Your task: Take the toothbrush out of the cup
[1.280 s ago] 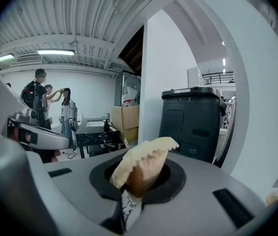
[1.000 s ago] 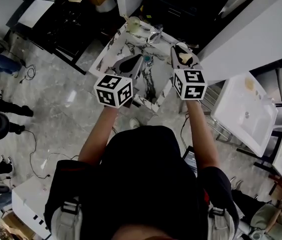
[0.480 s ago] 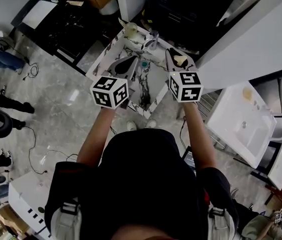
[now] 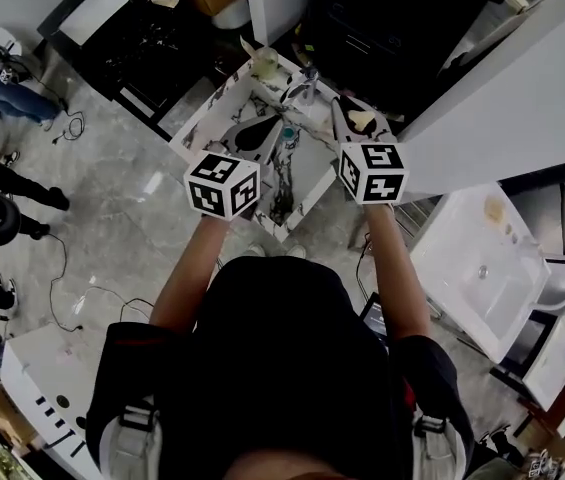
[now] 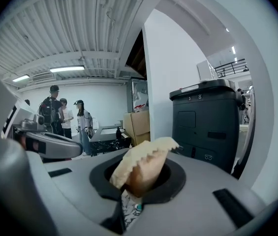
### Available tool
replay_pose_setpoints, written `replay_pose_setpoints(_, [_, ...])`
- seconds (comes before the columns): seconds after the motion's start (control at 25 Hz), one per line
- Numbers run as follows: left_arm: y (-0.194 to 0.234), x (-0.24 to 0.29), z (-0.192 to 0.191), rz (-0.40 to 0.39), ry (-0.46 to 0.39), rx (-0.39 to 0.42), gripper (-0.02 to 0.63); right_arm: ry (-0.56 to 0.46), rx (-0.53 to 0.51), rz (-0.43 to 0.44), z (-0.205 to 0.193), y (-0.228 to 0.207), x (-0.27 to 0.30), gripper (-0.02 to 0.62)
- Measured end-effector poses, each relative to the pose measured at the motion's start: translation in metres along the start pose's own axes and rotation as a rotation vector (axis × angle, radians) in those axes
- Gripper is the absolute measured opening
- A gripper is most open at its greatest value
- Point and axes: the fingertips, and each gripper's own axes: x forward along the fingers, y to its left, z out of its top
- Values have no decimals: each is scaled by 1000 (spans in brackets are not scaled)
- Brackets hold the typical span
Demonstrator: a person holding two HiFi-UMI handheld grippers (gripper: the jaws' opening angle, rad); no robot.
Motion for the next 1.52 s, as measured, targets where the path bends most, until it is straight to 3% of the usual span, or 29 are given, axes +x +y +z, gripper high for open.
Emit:
replay_pose_setpoints(0.68, [13,-17,-8,65,-4,-41,8,-12,9,72,0,18,9,60])
replay_pose_setpoints(1.52, [120,-15,13,-53,11,-73,8,19,55,-9,11,65,100,60])
